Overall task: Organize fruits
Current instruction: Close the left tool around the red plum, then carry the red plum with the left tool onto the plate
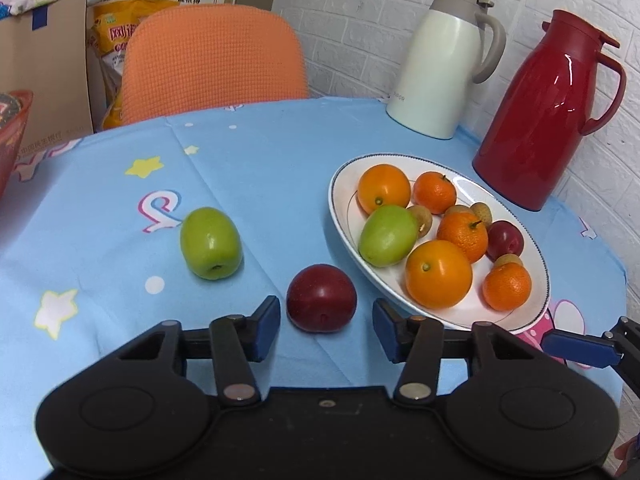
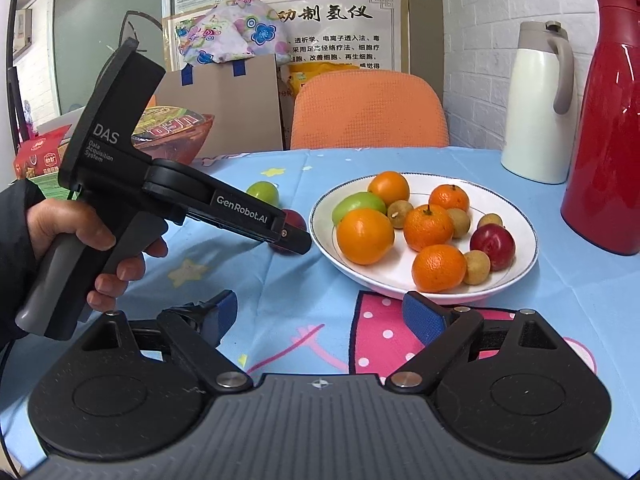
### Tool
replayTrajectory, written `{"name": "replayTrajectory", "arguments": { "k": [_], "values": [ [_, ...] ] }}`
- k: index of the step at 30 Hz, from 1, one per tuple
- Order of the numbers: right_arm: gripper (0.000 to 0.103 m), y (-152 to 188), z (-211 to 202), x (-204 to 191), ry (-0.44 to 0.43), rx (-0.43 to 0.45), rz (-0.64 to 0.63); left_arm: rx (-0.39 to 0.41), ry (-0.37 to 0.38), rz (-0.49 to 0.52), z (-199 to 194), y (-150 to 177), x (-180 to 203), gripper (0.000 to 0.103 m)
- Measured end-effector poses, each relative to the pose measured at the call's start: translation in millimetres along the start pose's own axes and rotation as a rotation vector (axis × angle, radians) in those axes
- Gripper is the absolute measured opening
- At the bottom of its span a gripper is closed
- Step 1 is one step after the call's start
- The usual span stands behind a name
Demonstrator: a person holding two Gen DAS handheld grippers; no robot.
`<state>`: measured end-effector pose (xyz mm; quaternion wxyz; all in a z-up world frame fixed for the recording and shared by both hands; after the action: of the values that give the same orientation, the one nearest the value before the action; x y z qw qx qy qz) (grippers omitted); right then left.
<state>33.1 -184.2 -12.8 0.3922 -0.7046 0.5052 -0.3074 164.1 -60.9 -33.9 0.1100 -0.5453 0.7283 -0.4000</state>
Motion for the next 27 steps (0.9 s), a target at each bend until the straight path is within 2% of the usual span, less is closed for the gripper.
{"name": "replayTrajectory", "arguments": {
  "k": [11,16,24,27],
  "values": [
    [0.103,1,-1,-3,-0.023,-0.005,-0.006,-0.016,-0.002,-0.032,-10,7,-2,0.09],
    [0.103,2,-1,-10,-0.05,-0.013,-0.015,-0.025,0.014,-0.071,-36,29,-2,0.09],
    [0.103,6,-6,-28,-0.119,-0.018,-0.042,0.002,-0.006,-0.149,-80,71,-8,0.09],
    [0.103,8,-5,-35,-0.142,-0.024,-0.053,0.023,-0.002,-0.176,-91,79,-9,0.093]
  ]
}}
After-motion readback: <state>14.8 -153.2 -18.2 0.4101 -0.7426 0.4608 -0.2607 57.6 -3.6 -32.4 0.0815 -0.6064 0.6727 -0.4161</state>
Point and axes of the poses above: each gripper's, at about its wrist camera, not at the fingertips, and z roughly the way its jaws point, x to its right, y to its underside, the point moved 2 cm from there along z, roughly the way its jaws point, and after that the axes turned 6 degrees about -z, right-handed, at the moved point
